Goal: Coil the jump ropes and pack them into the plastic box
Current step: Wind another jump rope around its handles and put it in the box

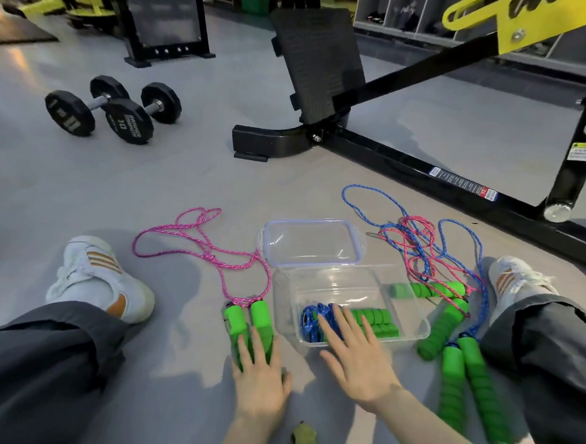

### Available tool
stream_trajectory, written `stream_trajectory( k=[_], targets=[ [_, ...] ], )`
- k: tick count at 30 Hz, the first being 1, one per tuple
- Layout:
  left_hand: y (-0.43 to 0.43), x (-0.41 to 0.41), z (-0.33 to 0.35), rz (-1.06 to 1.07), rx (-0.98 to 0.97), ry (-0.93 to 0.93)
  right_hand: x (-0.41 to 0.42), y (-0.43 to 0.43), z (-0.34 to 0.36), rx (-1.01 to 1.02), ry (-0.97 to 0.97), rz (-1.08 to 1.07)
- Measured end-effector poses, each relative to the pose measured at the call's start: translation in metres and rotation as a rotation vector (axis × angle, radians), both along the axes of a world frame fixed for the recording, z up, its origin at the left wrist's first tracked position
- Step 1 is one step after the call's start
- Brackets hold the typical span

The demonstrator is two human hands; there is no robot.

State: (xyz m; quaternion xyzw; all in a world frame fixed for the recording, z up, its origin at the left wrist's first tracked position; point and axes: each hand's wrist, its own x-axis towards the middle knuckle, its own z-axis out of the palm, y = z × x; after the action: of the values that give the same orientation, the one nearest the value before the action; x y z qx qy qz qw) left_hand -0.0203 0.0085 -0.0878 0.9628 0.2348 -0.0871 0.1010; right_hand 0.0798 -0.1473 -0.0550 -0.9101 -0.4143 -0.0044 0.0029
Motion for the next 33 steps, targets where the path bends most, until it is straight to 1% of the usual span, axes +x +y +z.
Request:
stream_trajectory(
  k=[3,4,7,9,12,13,14,16,17,20,22,23,24,28,31,33],
  targets=[
    [0.008,-0.009,-0.014,-0.055,-0.014,-0.042,0.004,-0.006,-0.003,0.041,-0.005,-0.072],
    [0.013,-0.014,-0.019,-0.096,-0.003,-0.052,0.007,-0.007,-0.002,0.037,0.001,-0.078],
    [0.029,-0.03,-0.021,-0.219,0.034,-0.164,0.017,-0.01,0.0,-0.017,0.018,-0.083],
    [0.037,-0.04,-0.017,-0.28,0.019,-0.132,0.022,-0.011,0.001,-0.043,0.033,-0.106],
    [0.049,-0.053,-0.007,-0.299,-0.049,-0.071,0.023,-0.004,0.011,-0.044,0.023,-0.136],
    [0.054,-0.057,-0.007,-0.31,-0.054,-0.069,0.022,0.002,0.014,-0.044,-0.005,-0.09],
    [0.06,-0.06,-0.007,-0.324,-0.047,-0.069,0.02,0.011,0.017,-0.051,-0.054,0.0],
    [0.068,-0.065,-0.01,-0.354,-0.013,-0.064,0.014,0.036,0.017,-0.074,-0.12,0.245],
    [0.073,-0.068,-0.012,-0.385,0.011,-0.068,0.011,0.051,0.017,-0.117,-0.098,0.338],
    [0.083,-0.077,-0.005,-0.52,0.059,-0.082,-0.004,0.094,0.011,-0.294,-0.008,0.5],
    [0.087,-0.083,-0.004,-0.587,0.084,-0.113,-0.015,0.114,0.004,-0.319,0.036,0.608],
    [0.088,-0.086,-0.005,-0.594,0.104,-0.116,-0.02,0.121,0.006,-0.291,0.056,0.637],
    [0.088,-0.086,-0.007,-0.591,0.113,-0.137,-0.022,0.124,0.007,-0.324,0.081,0.624],
    [0.089,-0.095,-0.018,-0.443,0.128,-0.135,-0.026,0.126,0.006,-0.292,0.203,0.566],
    [0.089,-0.093,-0.022,-0.467,0.203,-0.211,-0.023,0.118,0.005,-0.304,0.243,0.555],
    [0.088,-0.088,-0.02,-0.508,0.201,-0.18,-0.02,0.112,0.005,-0.291,0.241,0.558]
  ],
)
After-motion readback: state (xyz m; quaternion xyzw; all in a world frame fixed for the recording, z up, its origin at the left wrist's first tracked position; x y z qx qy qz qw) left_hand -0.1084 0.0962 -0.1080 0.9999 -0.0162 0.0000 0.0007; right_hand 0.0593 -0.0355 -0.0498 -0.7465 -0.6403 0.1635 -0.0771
